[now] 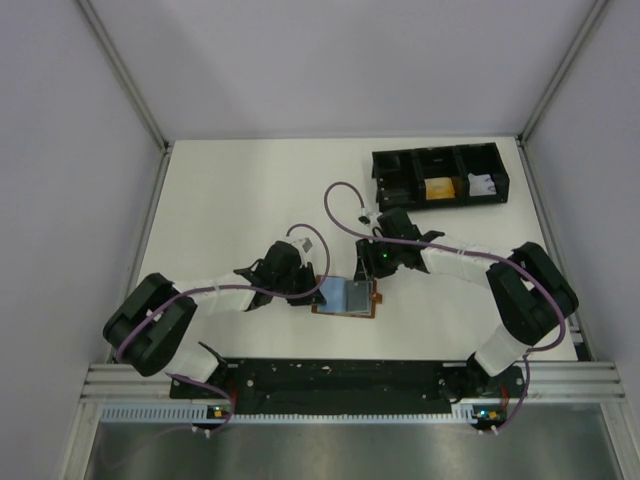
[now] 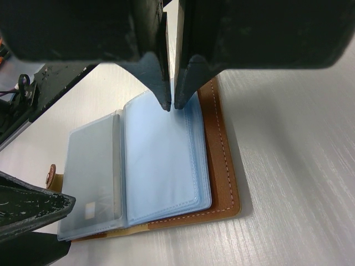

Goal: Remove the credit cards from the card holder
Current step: Remove the credit card from the card holder.

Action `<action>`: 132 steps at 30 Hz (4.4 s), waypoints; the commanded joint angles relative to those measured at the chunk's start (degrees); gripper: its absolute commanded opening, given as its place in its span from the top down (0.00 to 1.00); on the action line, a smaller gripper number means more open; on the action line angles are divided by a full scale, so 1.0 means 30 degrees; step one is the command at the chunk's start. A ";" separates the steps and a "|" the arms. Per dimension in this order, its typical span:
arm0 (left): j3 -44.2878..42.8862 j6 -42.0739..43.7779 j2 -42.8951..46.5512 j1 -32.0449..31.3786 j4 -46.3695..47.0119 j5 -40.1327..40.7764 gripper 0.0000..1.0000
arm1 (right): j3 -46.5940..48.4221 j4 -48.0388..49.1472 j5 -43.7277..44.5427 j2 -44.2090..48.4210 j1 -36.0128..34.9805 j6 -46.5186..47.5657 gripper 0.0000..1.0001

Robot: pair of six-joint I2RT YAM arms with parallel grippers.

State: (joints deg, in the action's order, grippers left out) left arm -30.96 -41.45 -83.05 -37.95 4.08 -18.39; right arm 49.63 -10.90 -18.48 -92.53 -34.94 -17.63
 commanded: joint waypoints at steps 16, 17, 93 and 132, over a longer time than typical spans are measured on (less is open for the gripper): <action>0.0301 0.0282 -0.0238 -0.0063 -0.0099 0.0213 0.89 | 0.0802 -0.0177 -0.1721 0.1224 0.0103 -0.0013 0.61; 0.0301 0.0311 -0.0267 -0.0063 -0.0099 0.0213 0.89 | 0.0773 -0.0235 -0.1663 0.1196 0.0103 0.0074 0.61; 0.0271 0.0282 -0.0355 -0.0093 -0.0158 0.0154 0.89 | 0.1944 -0.3342 -0.2451 0.0346 0.0162 0.1424 0.71; -0.0694 0.0781 0.4014 -0.0180 -0.1977 0.0744 0.81 | -0.1712 0.6086 -0.4066 0.0929 -0.0512 -0.5984 0.63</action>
State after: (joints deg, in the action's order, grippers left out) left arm -29.56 -40.49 -67.85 -38.04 -4.91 -11.60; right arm 49.89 -0.71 -33.76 -94.39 -36.95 -30.33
